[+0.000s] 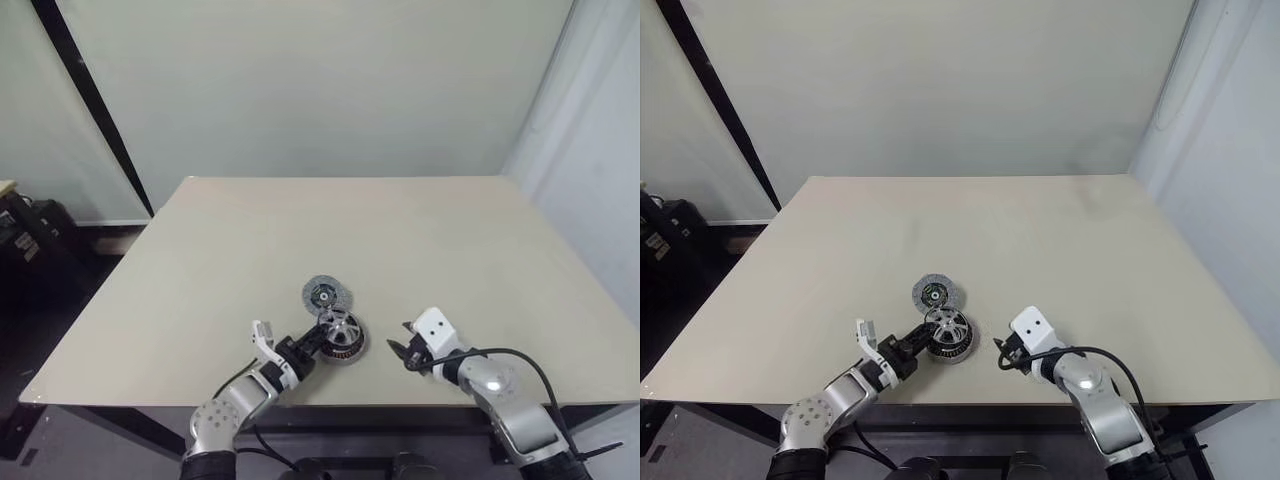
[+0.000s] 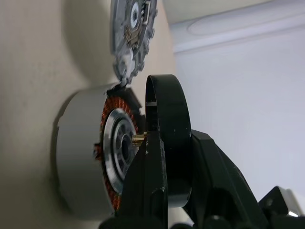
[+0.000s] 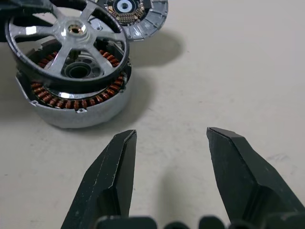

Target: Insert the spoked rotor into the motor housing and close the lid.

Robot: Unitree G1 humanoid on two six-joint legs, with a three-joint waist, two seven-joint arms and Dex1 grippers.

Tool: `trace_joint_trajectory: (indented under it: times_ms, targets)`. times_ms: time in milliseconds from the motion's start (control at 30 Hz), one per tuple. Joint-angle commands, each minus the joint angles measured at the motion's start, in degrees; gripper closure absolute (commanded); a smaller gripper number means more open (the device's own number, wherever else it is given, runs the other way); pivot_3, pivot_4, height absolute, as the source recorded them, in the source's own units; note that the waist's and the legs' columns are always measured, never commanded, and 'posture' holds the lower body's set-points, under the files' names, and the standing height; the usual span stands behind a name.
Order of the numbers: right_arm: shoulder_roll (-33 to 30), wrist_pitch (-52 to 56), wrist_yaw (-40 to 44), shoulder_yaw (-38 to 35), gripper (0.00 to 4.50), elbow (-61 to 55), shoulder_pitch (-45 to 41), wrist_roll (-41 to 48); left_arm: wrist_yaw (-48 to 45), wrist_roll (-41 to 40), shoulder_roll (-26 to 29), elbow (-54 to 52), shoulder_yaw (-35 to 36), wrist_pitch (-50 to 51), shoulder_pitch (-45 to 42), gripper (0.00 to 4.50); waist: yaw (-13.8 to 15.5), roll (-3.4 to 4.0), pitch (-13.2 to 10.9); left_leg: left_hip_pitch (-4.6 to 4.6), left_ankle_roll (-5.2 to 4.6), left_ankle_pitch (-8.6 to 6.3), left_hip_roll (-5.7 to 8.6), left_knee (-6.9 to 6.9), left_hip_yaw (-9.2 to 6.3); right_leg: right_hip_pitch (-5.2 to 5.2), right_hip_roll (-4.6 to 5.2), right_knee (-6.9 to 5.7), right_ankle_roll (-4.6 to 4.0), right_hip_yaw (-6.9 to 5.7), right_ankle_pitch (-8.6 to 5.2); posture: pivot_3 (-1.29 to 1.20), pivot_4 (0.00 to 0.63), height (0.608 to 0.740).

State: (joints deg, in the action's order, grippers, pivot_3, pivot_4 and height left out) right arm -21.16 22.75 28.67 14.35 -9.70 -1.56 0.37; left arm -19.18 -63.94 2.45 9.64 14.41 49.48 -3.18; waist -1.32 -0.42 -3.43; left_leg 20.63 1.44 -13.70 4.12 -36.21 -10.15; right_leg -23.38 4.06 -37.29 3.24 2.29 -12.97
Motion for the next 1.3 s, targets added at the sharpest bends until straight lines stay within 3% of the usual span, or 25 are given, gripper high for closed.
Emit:
trace_joint_trajectory:
  times_ms: [33,300,667,900,1067,1300]
  targets:
    - [-0.2,-0.1,-0.6,-1.5,1.92,-3.1,-0.4,0.1,-1.1,0.3,0.0,-0.2,0.3,0.8,-1.3,4.2,0.0,0.0,0.0,0.0,0.0,0.0,0.0,0.0,0.0,0.0,0.0,0.0,0.0,0.0,0.0,0.0,0.0,0.74]
    - [0.0,-0.2,-0.9,-1.5,1.92,-2.8,-0.6,0.1,-0.9,1.5,0.2,0.0,0.5,2.2,-1.5,4.2,0.0,0.0,0.0,0.01,0.0,0.0,0.0,0.0,-0.01,0.0,0.0,0.0,0.0,0.0,0.0,0.0,0.0,0.74]
    - [0.3,-0.6,-0.9,-0.9,1.92,-1.7,-1.4,0.0,2.0,6.0,0.3,-7.1,-1.4,0.9,-2.9,0.44,0.1,0.01,0.0,-0.01,0.1,-0.05,0.0,-0.05,0.0,0.08,0.0,0.02,0.0,0.0,0.0,0.0,0.0,0.74]
    - [0.4,-0.9,-0.9,-1.2,1.92,-0.7,-2.5,0.0,4.4,7.7,3.5,-17.3,-3.1,2.8,-3.3,0.44,0.1,-0.01,0.0,0.02,-0.07,0.03,0.0,0.01,-0.02,0.03,0.0,0.09,0.01,0.01,0.01,0.0,0.0,0.74]
    - [0.4,-1.3,-1.2,-1.5,1.92,-0.1,-3.0,0.1,2.3,14.3,10.3,-23.3,-6.8,1.1,-1.7,0.44,0.1,0.02,0.0,0.01,-0.09,0.02,-0.01,0.13,-0.03,0.03,-0.03,0.18,-0.02,0.0,0.03,0.0,0.0,0.74]
    - [2.6,-1.7,-1.0,-1.8,1.92,-0.3,-3.6,2.3,-1.2,19.3,14.7,-24.8,-6.3,-5.0,0.6,0.44,0.1,0.02,0.0,0.01,-0.19,-0.05,-0.02,0.13,0.0,0.05,-0.03,0.31,-0.04,0.05,0.05,0.0,0.0,0.74]
